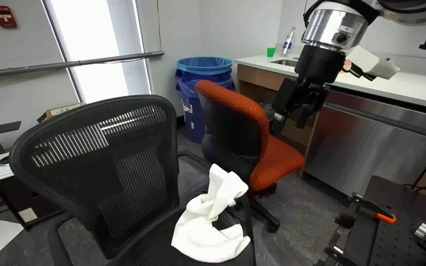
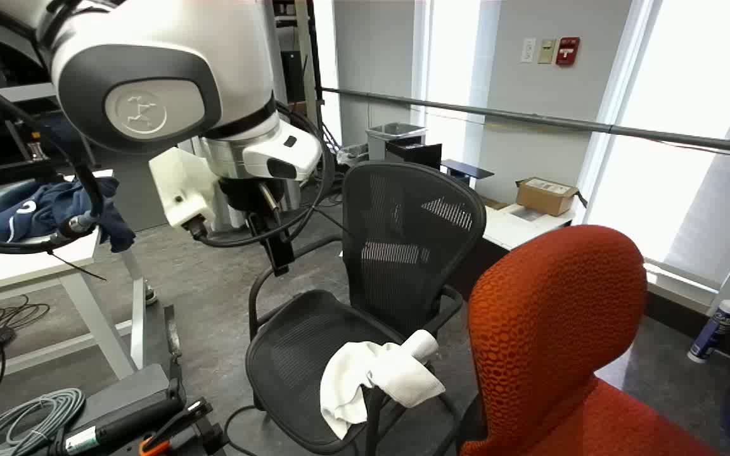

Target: Move the white towel from the black chair to the back of the red chair

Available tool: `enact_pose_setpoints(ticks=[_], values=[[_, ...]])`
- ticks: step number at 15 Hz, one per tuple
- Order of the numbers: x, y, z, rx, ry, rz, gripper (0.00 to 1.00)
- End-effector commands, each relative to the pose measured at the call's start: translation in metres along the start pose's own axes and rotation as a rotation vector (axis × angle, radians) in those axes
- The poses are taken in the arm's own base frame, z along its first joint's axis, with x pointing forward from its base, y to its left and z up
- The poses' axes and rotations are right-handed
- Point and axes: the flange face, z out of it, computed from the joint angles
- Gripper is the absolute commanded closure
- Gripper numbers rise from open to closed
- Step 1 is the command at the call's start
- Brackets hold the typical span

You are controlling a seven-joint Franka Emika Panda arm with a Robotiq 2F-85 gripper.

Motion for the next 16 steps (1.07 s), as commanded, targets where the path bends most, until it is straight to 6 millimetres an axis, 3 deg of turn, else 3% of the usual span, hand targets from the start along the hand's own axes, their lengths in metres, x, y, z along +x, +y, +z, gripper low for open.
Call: enact_pose_setpoints(ticks=[1, 16], values=[[0.0004, 0.0, -0.0003, -0.001, -0.002, 0.0, 0.0], [0.0032, 0.0, -0.001, -0.019, 0.018, 0.004, 0.0]])
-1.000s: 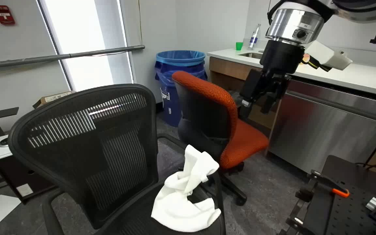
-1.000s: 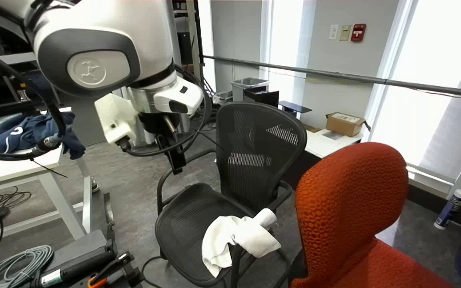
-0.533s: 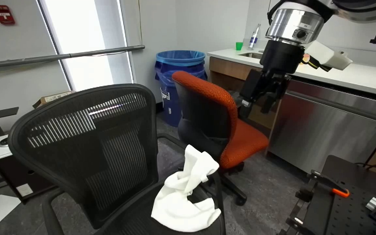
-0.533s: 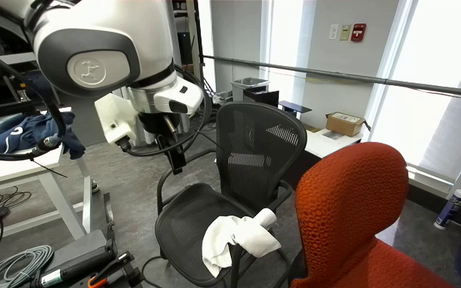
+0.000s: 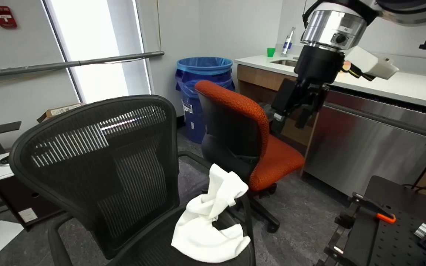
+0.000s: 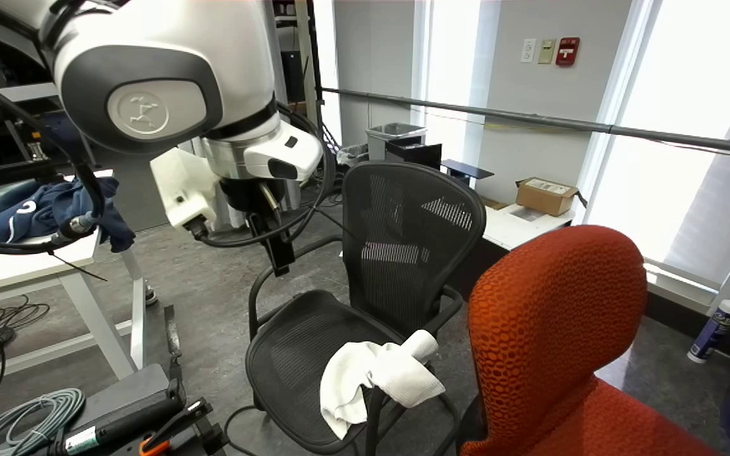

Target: Move the white towel from the black chair to the back of the red chair

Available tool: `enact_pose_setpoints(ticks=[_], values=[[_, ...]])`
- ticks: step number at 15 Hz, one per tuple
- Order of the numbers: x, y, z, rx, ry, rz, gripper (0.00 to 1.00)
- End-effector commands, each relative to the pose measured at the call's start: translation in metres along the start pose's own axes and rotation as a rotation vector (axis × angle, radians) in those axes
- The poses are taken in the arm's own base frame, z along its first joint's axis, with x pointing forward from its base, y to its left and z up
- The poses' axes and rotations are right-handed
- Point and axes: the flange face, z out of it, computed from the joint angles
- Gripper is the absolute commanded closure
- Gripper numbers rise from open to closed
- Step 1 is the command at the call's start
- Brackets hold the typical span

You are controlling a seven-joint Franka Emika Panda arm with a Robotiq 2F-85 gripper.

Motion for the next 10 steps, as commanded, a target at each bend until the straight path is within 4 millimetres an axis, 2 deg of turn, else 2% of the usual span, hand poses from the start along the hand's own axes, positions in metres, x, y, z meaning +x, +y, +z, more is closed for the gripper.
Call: enact_pose_setpoints(ticks=[1, 2, 3, 10], values=[[0.003, 0.0, -0.002, -0.023, 0.023, 0.002, 0.0], [0.003, 0.001, -0.002, -0.033, 0.024, -0.001, 0.0], [0.006, 0.001, 0.008, -0.04, 0.017, -0.013, 0.0], [0.028, 0.014, 0.019, -0.084, 0.047, -0.012, 0.0]])
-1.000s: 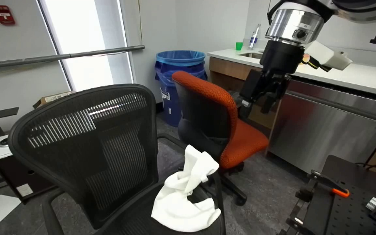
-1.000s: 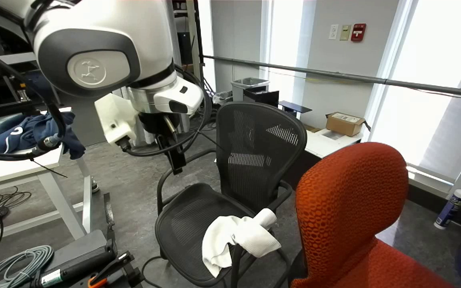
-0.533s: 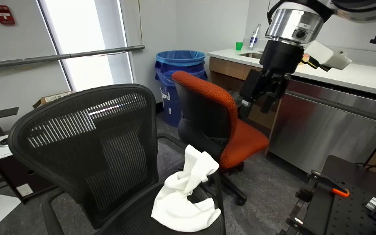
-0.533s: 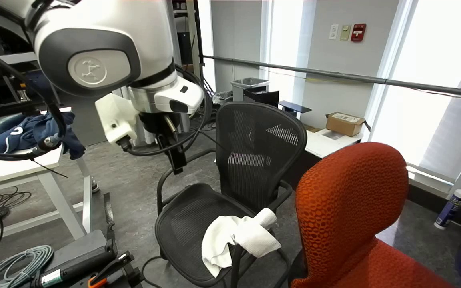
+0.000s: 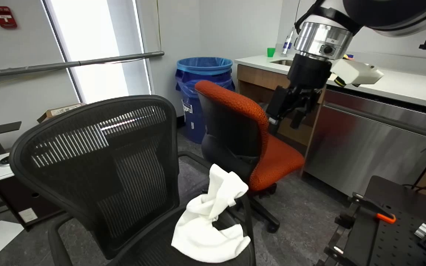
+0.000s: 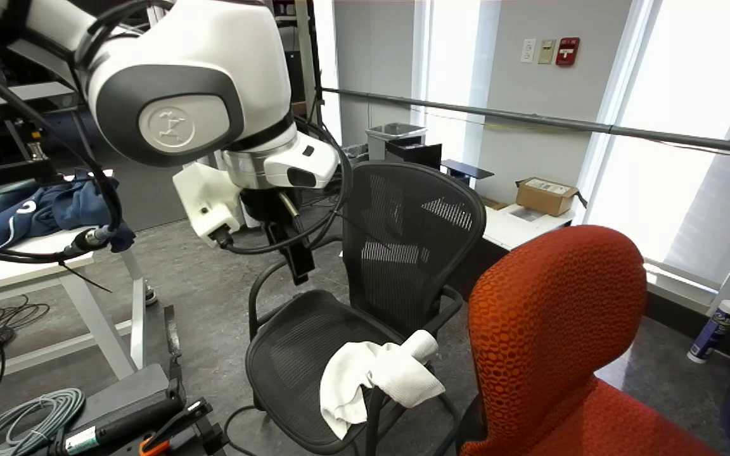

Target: Move the white towel from the black chair to the back of the red chair

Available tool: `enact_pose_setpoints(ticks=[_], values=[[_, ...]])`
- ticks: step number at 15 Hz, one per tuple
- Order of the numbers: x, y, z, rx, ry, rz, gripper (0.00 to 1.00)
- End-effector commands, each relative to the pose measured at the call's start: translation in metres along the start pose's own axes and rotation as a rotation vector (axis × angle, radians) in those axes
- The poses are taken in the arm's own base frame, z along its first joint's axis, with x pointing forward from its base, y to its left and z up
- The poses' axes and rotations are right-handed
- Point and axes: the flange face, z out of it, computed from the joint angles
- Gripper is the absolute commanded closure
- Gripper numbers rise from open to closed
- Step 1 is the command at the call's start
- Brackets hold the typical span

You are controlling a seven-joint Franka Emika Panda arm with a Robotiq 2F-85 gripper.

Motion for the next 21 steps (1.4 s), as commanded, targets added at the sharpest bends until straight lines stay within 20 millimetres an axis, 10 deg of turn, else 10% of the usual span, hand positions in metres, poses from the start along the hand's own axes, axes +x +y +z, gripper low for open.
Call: enact_pose_setpoints(ticks=[1, 7, 21], values=[[0.013, 0.004, 0.005, -0.035, 0.034, 0.006, 0.0], [0.053, -0.003, 0.031, -0.028, 0.106, 0.073, 0.0], [0.04, 0.001, 0.028, -0.041, 0.072, 0.047, 0.0]])
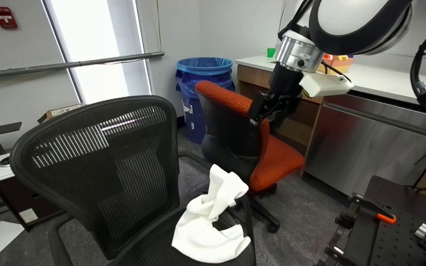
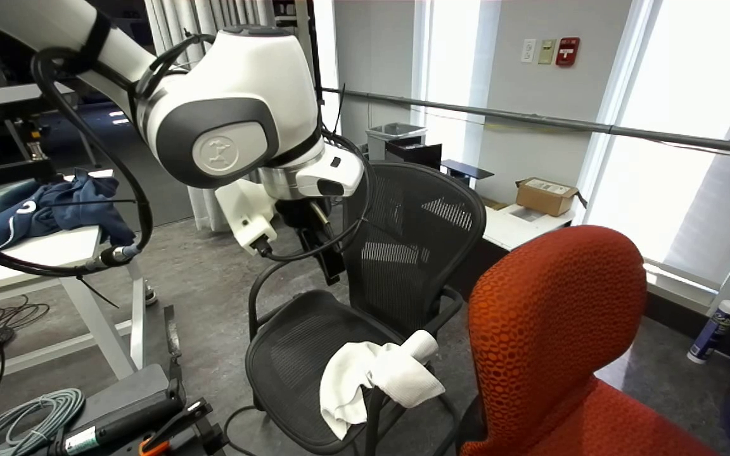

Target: Move the white towel from the black chair to the back of the red chair

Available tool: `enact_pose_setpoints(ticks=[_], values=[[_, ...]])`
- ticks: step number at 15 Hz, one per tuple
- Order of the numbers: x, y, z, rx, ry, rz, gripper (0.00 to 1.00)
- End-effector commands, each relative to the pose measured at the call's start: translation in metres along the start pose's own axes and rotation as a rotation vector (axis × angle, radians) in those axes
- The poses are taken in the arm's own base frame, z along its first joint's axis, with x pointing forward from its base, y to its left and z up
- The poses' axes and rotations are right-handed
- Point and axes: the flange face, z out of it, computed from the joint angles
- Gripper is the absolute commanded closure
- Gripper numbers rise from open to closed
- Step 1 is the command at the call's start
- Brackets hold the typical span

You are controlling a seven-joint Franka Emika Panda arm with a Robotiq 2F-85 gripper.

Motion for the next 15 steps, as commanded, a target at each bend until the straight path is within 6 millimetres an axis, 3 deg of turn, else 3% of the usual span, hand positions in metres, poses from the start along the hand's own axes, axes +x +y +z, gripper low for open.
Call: enact_pose_setpoints(ticks=[1, 8, 12, 15], values=[[0.006, 0.001, 0.004, -0.015, -0.007, 0.014, 0.0], [0.063, -0.001, 0.032, -0.055, 0.002, 0.014, 0.0], [0.099, -0.005, 0.065, -0.094, -0.007, -0.011, 0.0], [0.116, -0.003, 0.103, -0.154, -0.052, -0.03, 0.0]])
